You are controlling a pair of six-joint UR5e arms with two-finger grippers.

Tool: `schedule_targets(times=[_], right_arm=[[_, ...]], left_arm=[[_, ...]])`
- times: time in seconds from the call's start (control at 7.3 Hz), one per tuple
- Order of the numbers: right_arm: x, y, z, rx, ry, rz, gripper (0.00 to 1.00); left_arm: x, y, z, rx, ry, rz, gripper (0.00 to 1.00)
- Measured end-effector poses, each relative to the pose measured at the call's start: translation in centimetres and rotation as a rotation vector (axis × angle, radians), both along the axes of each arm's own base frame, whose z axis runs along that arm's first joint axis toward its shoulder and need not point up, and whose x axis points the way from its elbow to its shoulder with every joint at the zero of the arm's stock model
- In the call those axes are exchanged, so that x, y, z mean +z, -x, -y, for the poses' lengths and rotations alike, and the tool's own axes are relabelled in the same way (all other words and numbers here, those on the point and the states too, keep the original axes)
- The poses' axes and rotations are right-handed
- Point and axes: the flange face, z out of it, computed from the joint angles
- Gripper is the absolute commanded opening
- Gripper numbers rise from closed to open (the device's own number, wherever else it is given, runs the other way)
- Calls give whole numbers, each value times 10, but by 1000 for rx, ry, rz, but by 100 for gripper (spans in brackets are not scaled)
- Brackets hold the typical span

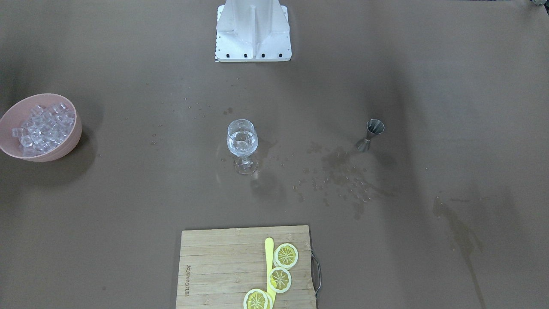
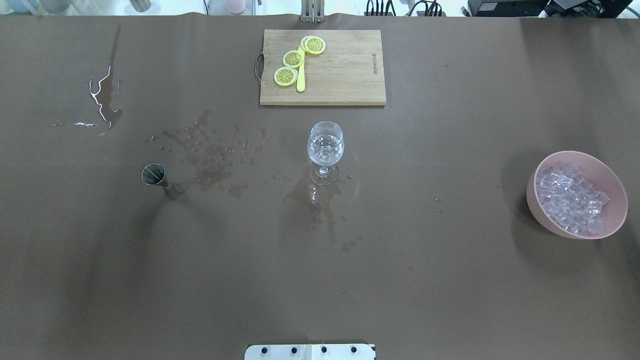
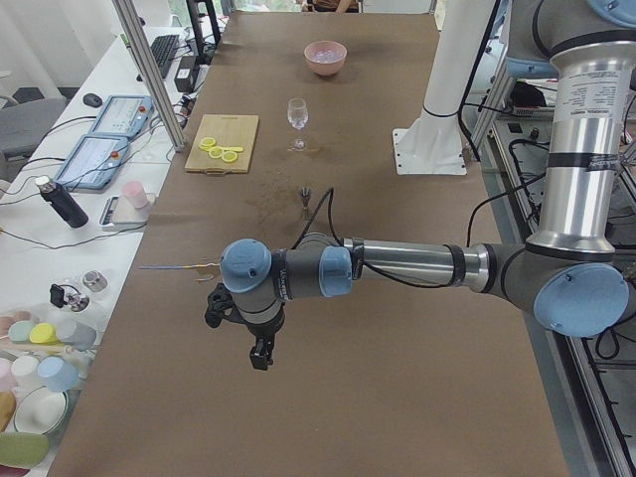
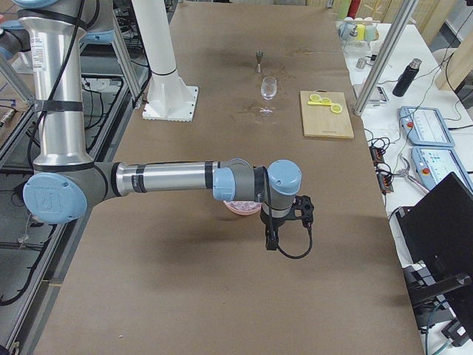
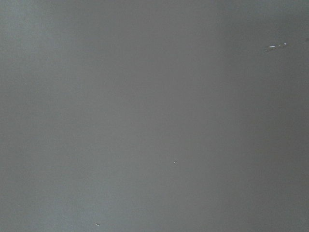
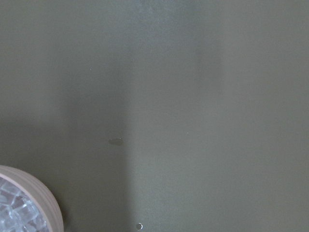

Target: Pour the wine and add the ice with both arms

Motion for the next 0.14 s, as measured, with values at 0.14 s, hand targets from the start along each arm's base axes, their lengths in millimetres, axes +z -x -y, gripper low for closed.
schedule_targets(times=[0.14], right_arm=[[-1,0,0,0,-1,0,100]], left_arm=[[0,0,0,0,0,0,98]])
